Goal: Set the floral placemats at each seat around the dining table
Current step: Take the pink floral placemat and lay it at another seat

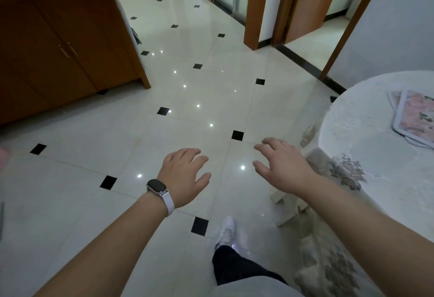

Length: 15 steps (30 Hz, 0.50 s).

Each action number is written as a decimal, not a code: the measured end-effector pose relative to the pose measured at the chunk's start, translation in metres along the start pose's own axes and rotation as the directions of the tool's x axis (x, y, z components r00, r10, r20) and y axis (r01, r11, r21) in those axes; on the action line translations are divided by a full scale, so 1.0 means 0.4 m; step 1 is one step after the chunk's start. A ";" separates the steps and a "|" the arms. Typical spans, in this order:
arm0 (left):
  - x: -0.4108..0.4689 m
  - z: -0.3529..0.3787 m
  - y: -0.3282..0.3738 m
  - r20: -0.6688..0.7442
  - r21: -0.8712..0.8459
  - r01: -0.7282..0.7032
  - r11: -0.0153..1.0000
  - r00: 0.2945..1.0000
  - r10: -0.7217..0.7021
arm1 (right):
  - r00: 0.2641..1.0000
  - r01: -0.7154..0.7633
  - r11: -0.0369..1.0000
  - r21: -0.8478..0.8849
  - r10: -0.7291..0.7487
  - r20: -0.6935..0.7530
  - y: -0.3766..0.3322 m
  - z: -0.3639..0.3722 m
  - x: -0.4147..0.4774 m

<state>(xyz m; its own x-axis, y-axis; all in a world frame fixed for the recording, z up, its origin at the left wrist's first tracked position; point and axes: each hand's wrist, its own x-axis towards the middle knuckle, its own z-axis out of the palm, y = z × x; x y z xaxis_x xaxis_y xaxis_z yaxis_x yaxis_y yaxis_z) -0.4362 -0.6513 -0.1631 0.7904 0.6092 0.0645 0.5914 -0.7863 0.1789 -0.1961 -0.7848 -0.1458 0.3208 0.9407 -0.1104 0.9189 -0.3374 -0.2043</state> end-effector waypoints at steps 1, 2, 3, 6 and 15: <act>0.037 0.000 -0.023 0.022 0.005 0.011 1.000 1.000 -0.011 | 1.000 0.002 1.000 0.017 -0.002 0.015 0.002 0.008 0.052; 0.077 -0.002 -0.045 0.043 0.012 0.019 1.000 0.999 -0.019 | 0.999 0.006 1.000 0.027 -0.006 0.032 0.004 0.013 0.106; 0.120 -0.007 -0.065 0.063 0.017 0.024 1.000 0.998 -0.025 | 0.999 0.008 0.999 0.037 -0.010 0.047 0.008 0.013 0.158; 0.264 -0.034 -0.116 0.079 0.041 0.017 0.999 0.997 -0.020 | 0.999 -0.003 0.998 0.066 0.000 0.053 0.028 -0.013 0.290; 0.690 -0.105 -0.143 -0.008 0.044 -0.101 0.994 0.995 0.101 | 0.988 -0.145 0.987 0.067 0.148 -0.042 0.177 -0.156 0.516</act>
<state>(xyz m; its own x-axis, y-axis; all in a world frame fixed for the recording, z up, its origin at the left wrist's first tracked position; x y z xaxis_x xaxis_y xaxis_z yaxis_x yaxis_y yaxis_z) -0.2586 -0.4337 -0.1141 0.8447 0.5275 0.0905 0.5154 -0.8474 0.1277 -0.0507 -0.6124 -0.1221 0.4627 0.8810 -0.0987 0.8452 -0.4720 -0.2507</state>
